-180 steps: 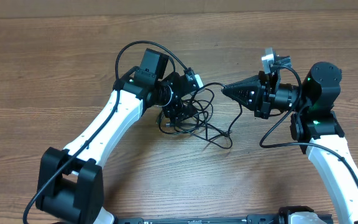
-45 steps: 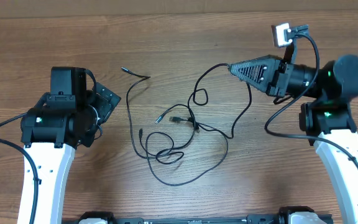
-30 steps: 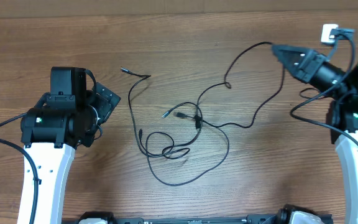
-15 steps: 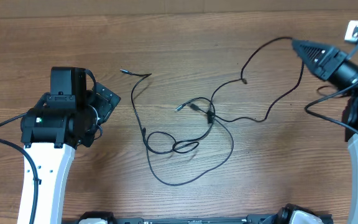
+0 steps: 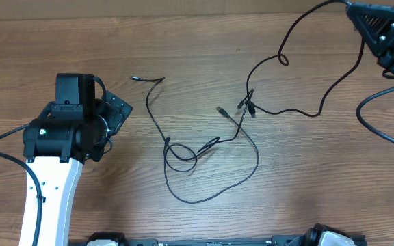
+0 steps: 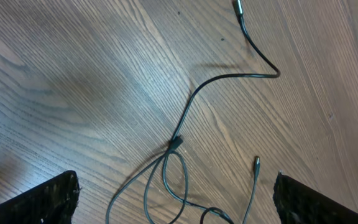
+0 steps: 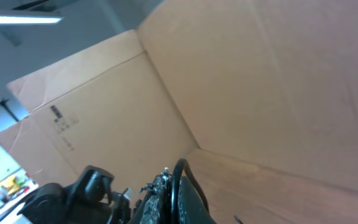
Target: Untangle cables
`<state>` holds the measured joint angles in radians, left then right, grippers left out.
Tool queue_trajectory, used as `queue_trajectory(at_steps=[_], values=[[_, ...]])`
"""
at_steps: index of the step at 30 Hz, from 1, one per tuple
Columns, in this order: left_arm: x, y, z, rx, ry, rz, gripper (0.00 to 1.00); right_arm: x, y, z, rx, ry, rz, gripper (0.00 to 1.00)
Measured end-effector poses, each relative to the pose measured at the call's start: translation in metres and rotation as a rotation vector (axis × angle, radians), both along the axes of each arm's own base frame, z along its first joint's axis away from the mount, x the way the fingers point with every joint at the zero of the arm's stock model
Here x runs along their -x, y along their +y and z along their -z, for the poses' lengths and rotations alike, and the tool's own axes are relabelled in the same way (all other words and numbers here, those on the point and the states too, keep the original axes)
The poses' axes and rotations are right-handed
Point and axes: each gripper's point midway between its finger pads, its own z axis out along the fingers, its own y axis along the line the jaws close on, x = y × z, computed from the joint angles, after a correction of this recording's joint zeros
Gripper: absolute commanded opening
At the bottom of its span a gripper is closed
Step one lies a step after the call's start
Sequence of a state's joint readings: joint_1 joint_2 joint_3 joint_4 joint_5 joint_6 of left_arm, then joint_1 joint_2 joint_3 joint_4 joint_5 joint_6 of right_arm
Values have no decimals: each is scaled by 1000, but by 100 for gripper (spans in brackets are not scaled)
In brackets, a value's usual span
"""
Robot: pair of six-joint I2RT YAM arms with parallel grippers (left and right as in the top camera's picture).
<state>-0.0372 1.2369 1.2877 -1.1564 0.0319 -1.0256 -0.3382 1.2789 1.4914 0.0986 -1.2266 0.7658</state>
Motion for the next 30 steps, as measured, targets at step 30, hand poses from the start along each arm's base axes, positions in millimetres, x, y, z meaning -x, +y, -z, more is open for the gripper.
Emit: queue_trajectory(at_steps=[30], values=[[0,0,0,0,-1,0,100,25,63,-12,-1,-24,-210,4]])
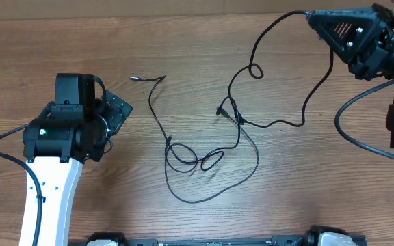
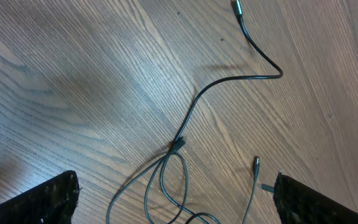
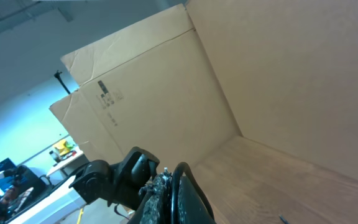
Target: Untangle cables
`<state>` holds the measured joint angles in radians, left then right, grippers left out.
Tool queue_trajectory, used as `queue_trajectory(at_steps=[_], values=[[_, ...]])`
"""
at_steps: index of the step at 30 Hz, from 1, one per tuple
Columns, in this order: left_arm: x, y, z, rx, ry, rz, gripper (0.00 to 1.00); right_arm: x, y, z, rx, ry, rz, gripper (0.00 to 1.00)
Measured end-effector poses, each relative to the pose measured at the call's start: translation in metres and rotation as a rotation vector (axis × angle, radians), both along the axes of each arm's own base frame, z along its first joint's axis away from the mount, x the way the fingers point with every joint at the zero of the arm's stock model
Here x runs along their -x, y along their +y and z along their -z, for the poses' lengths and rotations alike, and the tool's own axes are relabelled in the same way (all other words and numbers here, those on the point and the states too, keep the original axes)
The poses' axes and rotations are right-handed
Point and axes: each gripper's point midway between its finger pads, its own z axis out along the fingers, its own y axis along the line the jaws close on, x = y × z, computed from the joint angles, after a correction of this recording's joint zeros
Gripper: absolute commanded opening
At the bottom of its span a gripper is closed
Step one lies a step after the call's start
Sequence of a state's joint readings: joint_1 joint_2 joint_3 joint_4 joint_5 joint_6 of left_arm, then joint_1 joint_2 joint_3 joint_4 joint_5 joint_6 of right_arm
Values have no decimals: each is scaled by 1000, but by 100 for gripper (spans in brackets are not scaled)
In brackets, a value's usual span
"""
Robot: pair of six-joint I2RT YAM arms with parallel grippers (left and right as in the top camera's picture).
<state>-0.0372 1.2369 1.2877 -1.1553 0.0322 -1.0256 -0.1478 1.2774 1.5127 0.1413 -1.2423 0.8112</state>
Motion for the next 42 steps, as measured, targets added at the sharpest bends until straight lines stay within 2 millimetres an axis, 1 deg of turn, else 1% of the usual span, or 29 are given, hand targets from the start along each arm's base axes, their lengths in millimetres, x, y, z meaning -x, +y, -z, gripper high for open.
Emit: queue_trajectory(at_steps=[4,9,13,20,26,31,36,38,42], values=[[0,0,0,0,0,0,100,2,4,0,1,1,-14,4],[-3,0,-2,1,-16,0,100,0,7,9,6,40,-22,4],[1,-1,0,8,4,4,100,-2,7,13,10,53,-22,4],[-1,-22,-3,87,-13,108,100,-5,7,16,16,51,-24,4],[2,-38,-5,101,-24,238,100,-18,5,25,12,81,-24,4],[4,-67,-8,99,-49,379,100,-31,6,35,8,116,-31,4],[3,-101,-10,104,-81,505,100,-29,15,37,9,122,-59,4],[2,-115,-6,106,-80,549,100,-28,19,37,10,122,-70,4],[0,-145,8,116,-53,638,100,-25,26,37,12,120,-92,4]])
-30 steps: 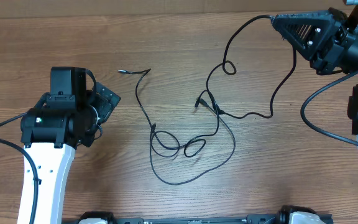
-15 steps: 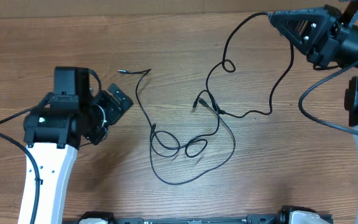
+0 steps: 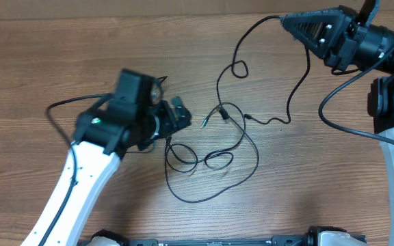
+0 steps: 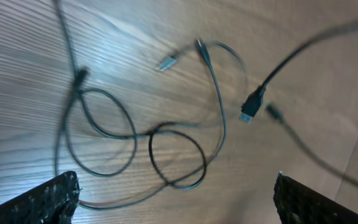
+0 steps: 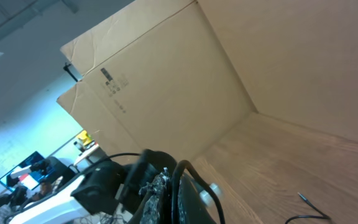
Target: Untangle cables
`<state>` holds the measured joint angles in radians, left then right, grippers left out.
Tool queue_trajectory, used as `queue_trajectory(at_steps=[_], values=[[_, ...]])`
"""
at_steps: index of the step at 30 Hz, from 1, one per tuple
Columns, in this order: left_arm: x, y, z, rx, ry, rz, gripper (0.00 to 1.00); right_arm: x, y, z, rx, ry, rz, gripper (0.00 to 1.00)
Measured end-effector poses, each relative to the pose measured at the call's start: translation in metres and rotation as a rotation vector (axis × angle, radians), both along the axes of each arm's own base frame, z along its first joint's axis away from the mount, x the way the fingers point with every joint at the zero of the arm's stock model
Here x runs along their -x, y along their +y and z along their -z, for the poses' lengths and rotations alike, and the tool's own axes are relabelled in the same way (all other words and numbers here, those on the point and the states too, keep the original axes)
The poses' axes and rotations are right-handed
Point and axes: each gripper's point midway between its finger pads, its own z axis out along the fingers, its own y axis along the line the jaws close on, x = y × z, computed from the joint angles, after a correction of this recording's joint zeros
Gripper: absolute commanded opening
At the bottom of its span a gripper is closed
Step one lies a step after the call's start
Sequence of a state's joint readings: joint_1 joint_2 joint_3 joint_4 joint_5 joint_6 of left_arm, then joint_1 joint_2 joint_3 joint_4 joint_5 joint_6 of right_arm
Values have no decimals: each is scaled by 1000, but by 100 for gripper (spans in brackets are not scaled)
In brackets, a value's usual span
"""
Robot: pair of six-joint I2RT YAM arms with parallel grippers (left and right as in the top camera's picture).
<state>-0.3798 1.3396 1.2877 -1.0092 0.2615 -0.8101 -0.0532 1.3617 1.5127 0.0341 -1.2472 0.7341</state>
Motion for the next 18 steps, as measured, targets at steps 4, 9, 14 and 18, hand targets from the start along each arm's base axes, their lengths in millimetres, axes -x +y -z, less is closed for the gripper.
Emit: queue_trajectory(at_steps=[4,9,14,18], values=[[-1,-29,6,27,-5,82,100,2,6,0,2,-9,-14,4],[1,-58,-1,71,-53,161,100,3,9,0,8,-28,-18,4],[9,-81,-7,99,-86,231,100,2,8,2,9,-17,-15,4],[17,-96,-10,114,-102,277,100,1,8,3,9,-11,-11,4]])
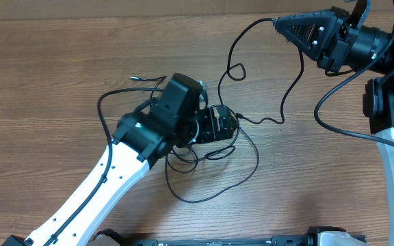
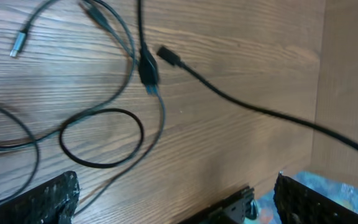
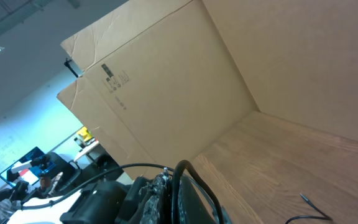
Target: Untangle cables
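A tangle of thin black cables (image 1: 200,156) lies mid-table, with one long loop (image 1: 214,195) sagging toward the front. My right gripper (image 1: 279,22) is raised at the back right, shut on a thicker black cable (image 3: 180,180) that hangs down in a curve (image 1: 294,82) to its plug (image 2: 168,56). My left gripper (image 1: 223,127) hovers over the right side of the tangle, open, with its fingers (image 2: 42,200) wide apart. Below it lie a connector (image 2: 148,70), a small loop (image 2: 101,138) and a silver jack tip (image 2: 18,42).
A cardboard wall (image 3: 278,68) stands along the back of the wooden table (image 1: 60,48). A loose cable end (image 1: 135,78) lies at the back, left of the left arm. The left arm's own black lead (image 1: 108,102) arcs over the table.
My left arm has moved right, from the tangle's left edge to over its right side near the plug, and stays open. The right gripper with its cable has barely shifted left.
At first my left gripper stood open at the far left while the right gripper held the thick cable at the back right corner. The right gripper then stood further left, the cable slacker. After that the left arm was at the tangle, and now it is over it.
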`<state>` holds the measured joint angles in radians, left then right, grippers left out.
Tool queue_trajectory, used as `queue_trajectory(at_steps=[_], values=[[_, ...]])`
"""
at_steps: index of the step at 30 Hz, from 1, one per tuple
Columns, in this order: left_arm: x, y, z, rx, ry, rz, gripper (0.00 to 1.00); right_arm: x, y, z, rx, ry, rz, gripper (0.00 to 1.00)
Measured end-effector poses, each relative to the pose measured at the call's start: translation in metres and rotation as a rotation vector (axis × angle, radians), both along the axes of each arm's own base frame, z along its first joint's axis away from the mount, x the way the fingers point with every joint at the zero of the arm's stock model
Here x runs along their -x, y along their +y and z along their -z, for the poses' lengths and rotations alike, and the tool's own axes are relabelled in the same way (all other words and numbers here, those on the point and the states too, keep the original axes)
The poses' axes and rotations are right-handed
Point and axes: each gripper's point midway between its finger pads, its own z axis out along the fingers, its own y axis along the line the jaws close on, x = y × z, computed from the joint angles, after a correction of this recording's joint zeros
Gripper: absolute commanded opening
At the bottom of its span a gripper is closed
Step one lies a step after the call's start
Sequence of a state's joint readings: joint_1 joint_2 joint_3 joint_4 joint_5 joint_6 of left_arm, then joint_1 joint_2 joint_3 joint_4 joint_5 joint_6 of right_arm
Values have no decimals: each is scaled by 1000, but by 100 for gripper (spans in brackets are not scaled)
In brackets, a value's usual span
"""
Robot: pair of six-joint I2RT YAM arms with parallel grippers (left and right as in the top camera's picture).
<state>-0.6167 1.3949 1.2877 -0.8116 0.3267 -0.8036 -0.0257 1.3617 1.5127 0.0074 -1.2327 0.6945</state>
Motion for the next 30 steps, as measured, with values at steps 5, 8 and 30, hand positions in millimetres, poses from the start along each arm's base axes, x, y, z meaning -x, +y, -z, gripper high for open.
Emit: queue_trajectory(at_steps=[5,8,30], values=[[3,-19,9,-1,3,46,100,0,0,0,-1,0,3,4],[0,-26,21,-12,21,55,100,0,0,0,0,0,2,4],[-16,-34,42,-48,-3,81,100,-4,3,-1,12,-56,29,4]])
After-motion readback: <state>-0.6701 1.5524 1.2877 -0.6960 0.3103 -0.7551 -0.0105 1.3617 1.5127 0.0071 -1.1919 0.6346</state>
